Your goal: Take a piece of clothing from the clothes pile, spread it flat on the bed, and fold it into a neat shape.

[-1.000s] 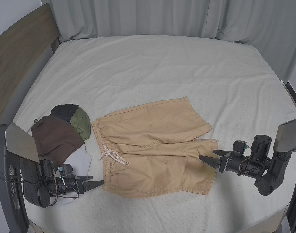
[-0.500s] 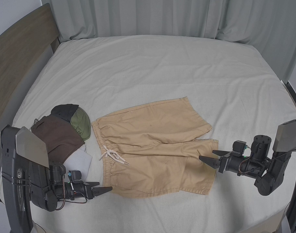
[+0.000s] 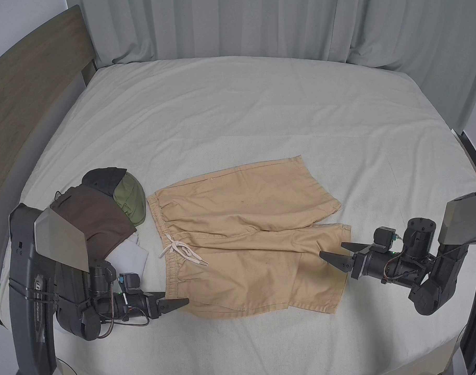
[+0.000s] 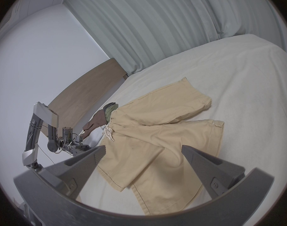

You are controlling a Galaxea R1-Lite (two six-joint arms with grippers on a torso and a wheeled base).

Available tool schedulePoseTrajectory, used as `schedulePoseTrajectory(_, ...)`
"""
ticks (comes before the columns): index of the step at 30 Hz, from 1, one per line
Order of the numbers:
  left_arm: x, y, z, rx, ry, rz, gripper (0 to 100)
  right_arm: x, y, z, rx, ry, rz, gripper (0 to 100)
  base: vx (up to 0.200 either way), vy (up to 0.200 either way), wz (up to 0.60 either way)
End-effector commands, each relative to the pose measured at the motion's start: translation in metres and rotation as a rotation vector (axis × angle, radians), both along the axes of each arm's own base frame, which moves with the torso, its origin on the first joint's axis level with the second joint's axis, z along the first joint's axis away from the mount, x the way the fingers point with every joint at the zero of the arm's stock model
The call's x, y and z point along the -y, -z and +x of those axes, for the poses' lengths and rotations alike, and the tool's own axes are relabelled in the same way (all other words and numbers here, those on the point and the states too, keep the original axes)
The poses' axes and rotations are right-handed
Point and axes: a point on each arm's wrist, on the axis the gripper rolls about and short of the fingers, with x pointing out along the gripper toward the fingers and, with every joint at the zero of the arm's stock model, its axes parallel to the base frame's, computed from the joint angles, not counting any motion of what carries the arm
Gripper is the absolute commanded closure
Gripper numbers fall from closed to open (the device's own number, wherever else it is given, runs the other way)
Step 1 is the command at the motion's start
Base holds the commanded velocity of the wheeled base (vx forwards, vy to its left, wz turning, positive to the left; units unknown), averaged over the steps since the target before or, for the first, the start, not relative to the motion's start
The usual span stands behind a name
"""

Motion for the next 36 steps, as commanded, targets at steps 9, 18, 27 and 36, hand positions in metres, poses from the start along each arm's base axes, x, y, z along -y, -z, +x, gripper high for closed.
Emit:
schedulePoseTrajectory(9,0.002,0.002,0.000,-0.004,0.003,0.005,100,0.000,0.000,0.000,-0.002,0.000,0.000,0,0.000,0.000,0.00)
schedulePoseTrajectory(18,0.002,0.002,0.000,-0.002,0.006,0.007,100,0.002,0.009,-0.013,-0.062,-0.009,-0.017,0,0.000,0.000,0.00)
schedulePoseTrajectory(27,0.002,0.002,0.000,-0.002,0.006,0.007,100,0.010,0.039,-0.037,-0.167,-0.073,-0.125,0,0.000,0.000,0.00)
schedulePoseTrajectory(36,0.002,0.004,0.000,-0.004,0.006,0.009,100,0.016,0.051,-0.064,-0.294,-0.079,-0.164,0,0.000,0.000,0.00)
